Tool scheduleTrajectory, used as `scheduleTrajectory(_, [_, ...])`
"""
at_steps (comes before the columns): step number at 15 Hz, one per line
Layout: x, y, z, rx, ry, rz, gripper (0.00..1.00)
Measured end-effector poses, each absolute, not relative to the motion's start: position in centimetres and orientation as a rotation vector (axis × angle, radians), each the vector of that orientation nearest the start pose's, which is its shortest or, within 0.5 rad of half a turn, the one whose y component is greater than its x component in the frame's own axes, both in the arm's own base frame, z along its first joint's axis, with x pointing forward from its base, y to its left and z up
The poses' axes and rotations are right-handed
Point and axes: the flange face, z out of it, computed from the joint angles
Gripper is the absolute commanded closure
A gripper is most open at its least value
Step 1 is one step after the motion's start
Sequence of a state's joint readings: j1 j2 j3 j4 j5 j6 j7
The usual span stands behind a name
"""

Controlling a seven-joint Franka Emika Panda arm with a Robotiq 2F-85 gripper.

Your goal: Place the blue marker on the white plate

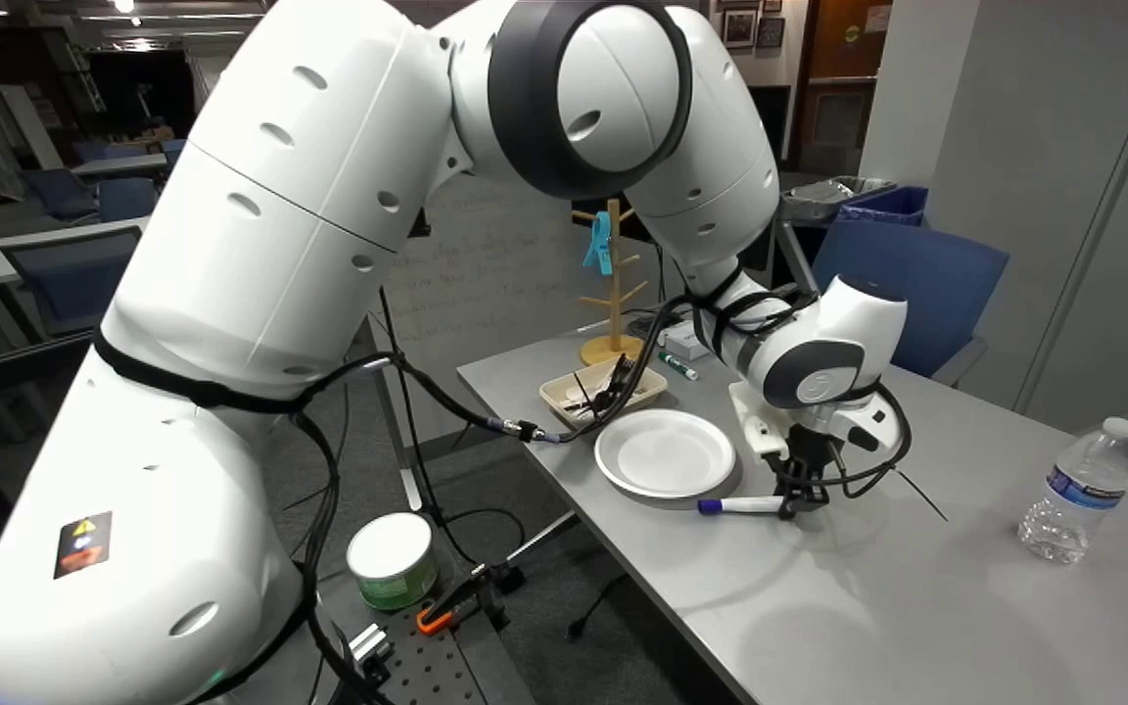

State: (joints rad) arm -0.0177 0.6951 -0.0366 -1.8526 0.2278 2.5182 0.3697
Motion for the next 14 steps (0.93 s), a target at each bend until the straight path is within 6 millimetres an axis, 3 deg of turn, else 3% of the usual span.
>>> scheduleTrajectory(4, [63.1,-2.0,15.9,-2.921,0.824,0.042,0.94])
scheduleTrajectory(9, [62.3,2.2,19.9,-2.996,0.624,-0.018,0.94])
scheduleTrajectory(14, [61.0,5.0,21.1,-3.078,0.458,-0.034,0.94])
